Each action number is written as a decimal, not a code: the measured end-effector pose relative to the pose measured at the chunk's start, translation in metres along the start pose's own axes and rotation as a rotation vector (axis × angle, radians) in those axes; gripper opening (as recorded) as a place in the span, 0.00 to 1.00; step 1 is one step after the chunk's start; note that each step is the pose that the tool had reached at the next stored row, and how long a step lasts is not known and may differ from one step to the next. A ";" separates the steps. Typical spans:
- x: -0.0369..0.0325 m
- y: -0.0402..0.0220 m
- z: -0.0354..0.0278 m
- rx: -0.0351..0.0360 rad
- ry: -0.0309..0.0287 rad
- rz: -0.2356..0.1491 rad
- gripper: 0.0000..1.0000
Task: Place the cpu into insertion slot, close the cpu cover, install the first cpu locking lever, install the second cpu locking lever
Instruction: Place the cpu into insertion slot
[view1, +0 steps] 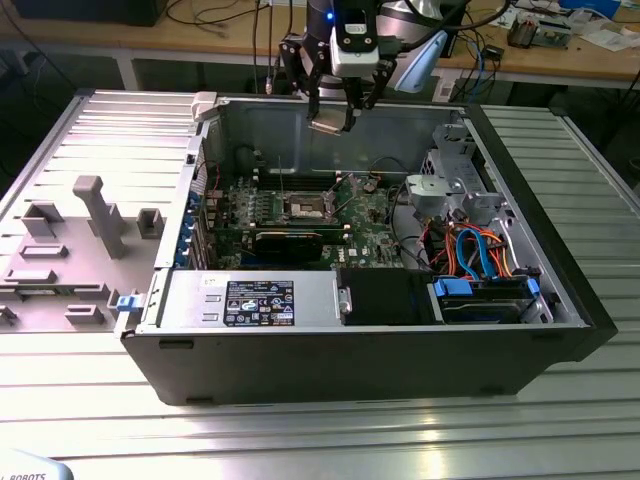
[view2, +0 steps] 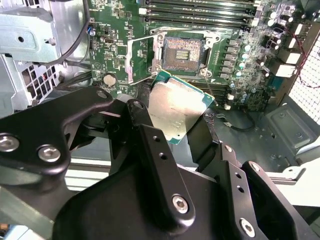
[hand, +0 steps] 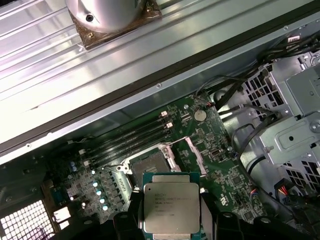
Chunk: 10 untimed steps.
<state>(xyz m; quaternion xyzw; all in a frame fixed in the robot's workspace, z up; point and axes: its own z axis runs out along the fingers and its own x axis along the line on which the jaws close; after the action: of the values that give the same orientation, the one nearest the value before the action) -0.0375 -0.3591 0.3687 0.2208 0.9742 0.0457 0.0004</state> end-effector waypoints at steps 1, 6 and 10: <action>0.0000 0.0000 0.0000 -0.0002 -0.0008 0.009 0.55; 0.0000 0.0000 0.0000 -0.0003 -0.0012 0.013 0.55; 0.0000 0.0000 0.0000 -0.0003 -0.0013 0.014 0.55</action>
<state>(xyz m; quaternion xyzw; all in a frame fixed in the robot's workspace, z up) -0.0375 -0.3591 0.3687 0.2276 0.9727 0.0457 0.0008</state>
